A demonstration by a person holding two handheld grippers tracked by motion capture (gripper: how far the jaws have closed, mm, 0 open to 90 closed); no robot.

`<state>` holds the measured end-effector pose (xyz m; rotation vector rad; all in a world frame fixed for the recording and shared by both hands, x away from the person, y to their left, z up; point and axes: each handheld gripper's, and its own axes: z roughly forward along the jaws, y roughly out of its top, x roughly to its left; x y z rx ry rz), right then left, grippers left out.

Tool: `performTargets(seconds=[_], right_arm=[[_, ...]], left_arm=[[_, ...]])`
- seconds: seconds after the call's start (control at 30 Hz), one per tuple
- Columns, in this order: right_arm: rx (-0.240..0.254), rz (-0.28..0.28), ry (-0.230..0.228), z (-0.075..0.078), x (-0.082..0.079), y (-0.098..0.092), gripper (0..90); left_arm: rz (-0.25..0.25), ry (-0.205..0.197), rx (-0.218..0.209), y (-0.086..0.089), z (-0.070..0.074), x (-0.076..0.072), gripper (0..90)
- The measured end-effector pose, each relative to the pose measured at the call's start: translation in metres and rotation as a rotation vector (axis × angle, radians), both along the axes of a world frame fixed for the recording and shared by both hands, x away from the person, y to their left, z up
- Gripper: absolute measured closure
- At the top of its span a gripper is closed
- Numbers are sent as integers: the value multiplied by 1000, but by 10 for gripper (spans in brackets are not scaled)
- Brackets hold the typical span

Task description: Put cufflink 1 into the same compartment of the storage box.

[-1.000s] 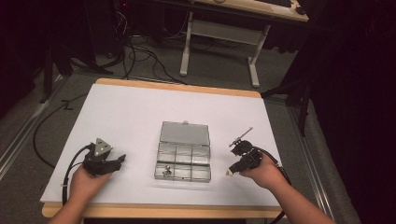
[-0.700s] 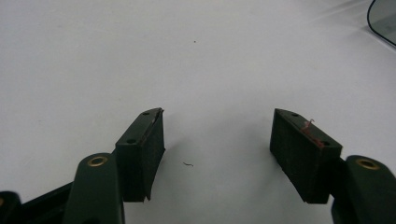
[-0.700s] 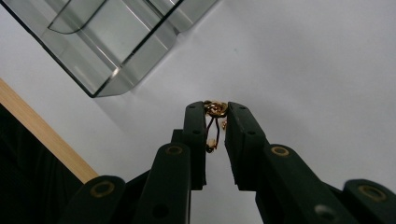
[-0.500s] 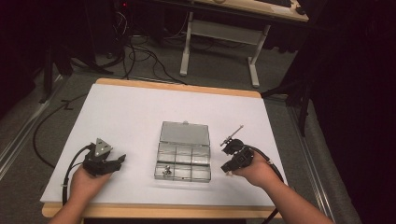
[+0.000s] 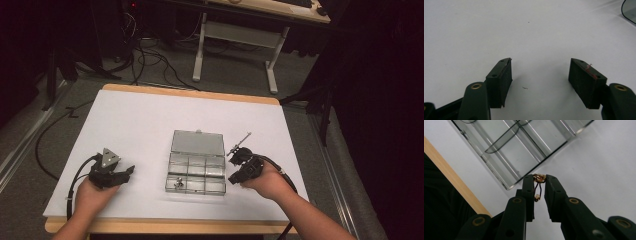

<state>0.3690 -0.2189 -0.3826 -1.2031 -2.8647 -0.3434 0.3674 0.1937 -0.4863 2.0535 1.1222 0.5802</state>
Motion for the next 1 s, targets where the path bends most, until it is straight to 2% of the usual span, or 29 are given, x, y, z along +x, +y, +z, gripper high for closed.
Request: performTargets(seconds=[0.33, 0.67, 1.0], right_arm=[[-4, 50, 0, -2, 3, 17, 793], [0, 71, 14, -16, 5, 30, 793], [-28, 108, 30, -29, 6, 45, 793]], left_arm=[[-2, 2, -3, 0, 0, 0, 362], [-4, 2, -6, 1, 0, 0, 362], [-5, 3, -5, 1, 0, 0, 363]])
